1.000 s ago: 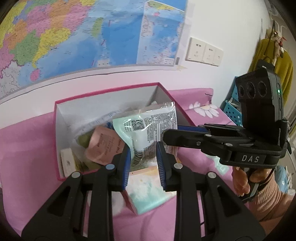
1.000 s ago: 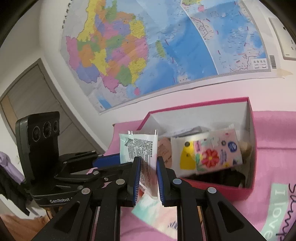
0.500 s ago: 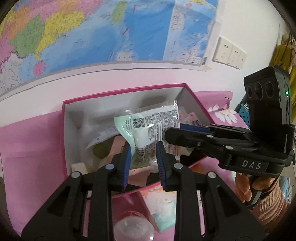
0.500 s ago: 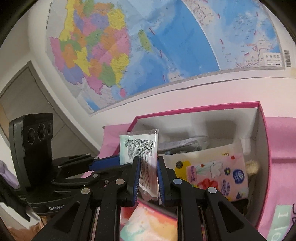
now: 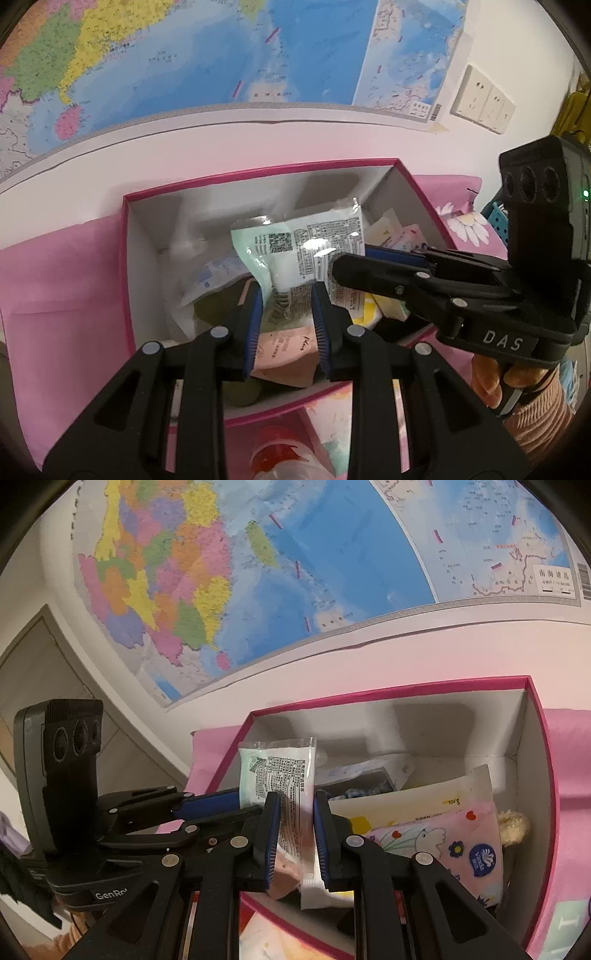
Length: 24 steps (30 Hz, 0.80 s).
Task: Organize soft objects
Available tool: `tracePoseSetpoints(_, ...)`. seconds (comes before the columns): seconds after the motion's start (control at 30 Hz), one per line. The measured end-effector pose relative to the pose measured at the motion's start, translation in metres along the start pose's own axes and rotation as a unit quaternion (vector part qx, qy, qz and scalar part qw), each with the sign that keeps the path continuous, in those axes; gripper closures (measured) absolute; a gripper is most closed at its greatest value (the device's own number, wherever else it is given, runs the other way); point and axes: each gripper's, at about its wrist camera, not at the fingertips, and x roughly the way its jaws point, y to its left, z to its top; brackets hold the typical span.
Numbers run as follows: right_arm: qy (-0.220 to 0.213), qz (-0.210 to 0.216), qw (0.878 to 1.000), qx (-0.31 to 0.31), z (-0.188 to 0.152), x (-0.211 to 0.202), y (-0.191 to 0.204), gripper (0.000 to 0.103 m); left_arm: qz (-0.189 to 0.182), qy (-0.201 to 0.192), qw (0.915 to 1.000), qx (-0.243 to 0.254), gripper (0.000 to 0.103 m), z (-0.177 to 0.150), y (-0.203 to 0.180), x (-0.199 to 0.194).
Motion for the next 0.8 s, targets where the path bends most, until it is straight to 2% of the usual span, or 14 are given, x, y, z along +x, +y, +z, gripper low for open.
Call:
tracePoseSetpoints(0.17,-0.007,-0.023,1.000,-0.008,0.005,0.002,0.002,0.085,0.008,0.014,0.9999,0.003,0.074,0.007,-0.002,0.008)
tracePoseSetpoints(0.3,-0.012,-0.047,0.999,-0.008,0.008,0.004,0.000,0.077,0.014,0.026,0.9996,-0.002,0.074,0.012,-0.002,0.013)
tracePoseSetpoints(0.37,-0.017,-0.058,0.998,-0.010,0.009,0.004,-0.001,0.076,0.013,0.027,0.9995,-0.004,0.069,0.012,-0.001,0.013)
tracePoseSetpoints(0.43,-0.020,-0.072,0.997,-0.011,0.009,0.004,-0.002,0.072,0.018,0.024,0.9995,-0.004,0.058,0.012,-0.001,0.013)
tracePoseSetpoints(0.7,-0.031,-0.090,0.995,-0.017,0.005,-0.007,-0.002,0.069,0.025,0.011,0.9995,-0.013,0.055,0.007,0.006,0.006)
tracePoseSetpoints(0.77,-0.039,-0.097,0.994,-0.021,0.003,-0.014,0.000,0.067,0.032,0.000,0.9993,-0.017,0.052,0.003,0.007,0.000)
tracePoseSetpoints(0.8,-0.042,-0.097,0.994,-0.024,0.002,-0.017,0.001,0.065,0.036,-0.010,0.9992,-0.015,0.046,0.001,0.007,-0.004)
